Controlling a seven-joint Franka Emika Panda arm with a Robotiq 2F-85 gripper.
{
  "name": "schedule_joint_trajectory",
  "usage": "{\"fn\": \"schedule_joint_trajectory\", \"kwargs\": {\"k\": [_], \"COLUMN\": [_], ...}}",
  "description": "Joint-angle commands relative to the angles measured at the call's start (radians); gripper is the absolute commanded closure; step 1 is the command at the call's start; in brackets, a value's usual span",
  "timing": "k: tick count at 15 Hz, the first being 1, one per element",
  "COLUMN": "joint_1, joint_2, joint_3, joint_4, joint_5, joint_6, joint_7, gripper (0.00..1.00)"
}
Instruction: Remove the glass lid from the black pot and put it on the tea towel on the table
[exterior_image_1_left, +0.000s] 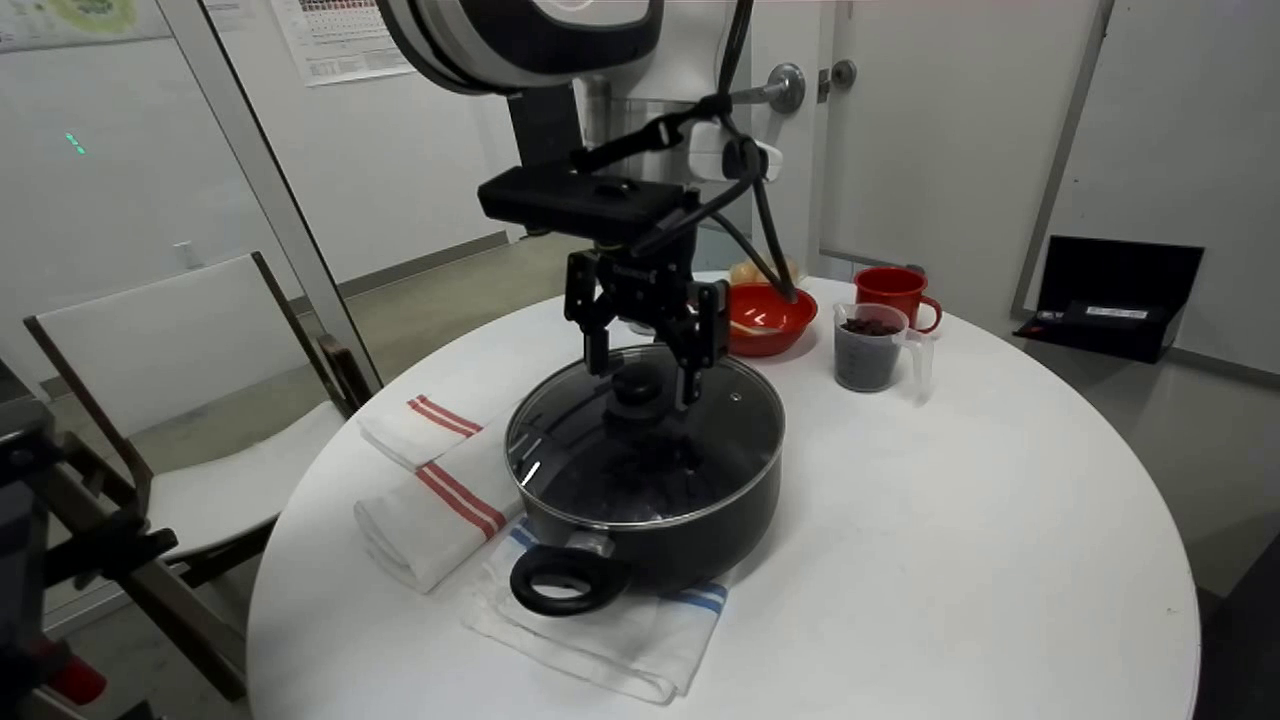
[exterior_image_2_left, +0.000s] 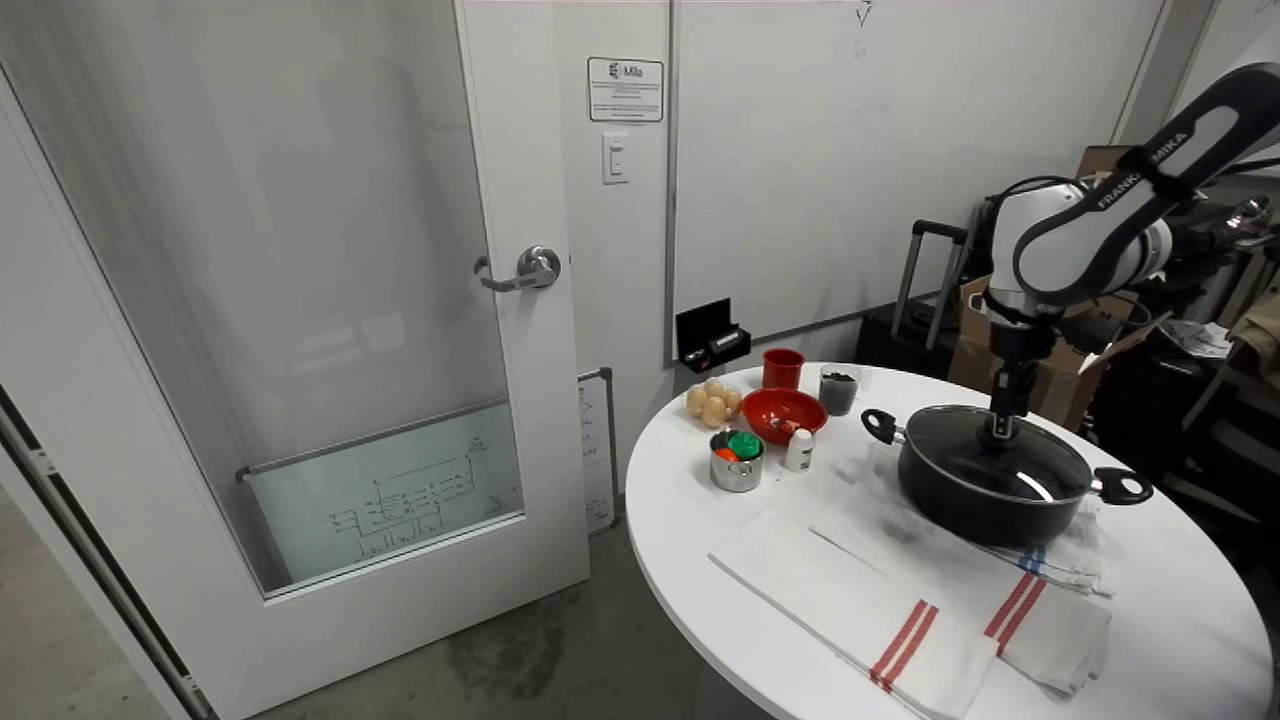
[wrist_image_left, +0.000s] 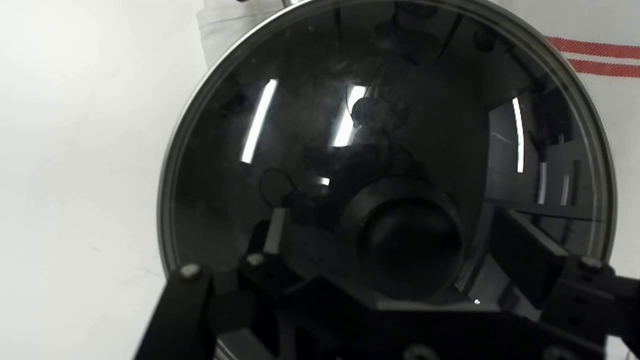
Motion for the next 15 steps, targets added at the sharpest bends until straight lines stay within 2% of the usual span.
{"fn": "schedule_joint_trajectory", "kwargs": {"k": [1,4,7,8,15], "joint_1": [-0.013,-0.014,-0.013,-0.014,-0.007], "joint_2": [0.021,0.019,0.015,0.014,-0.06], "joint_3": [0.014,0.014,0.02,0.021,0.018], "joint_4": [0.036,0.036,0.035,0.034,-0.02], "joint_5": [-0.01,-0.01,-0.01,-0.01,-0.009], "joint_6": [-0.018,-0.017,-0.017,-0.017,-0.039], "joint_7": [-0.023,-0.025,-0.029,-0.03,-0.019], "gripper": [0.26,0.47,0.72,0.75,0.75]}}
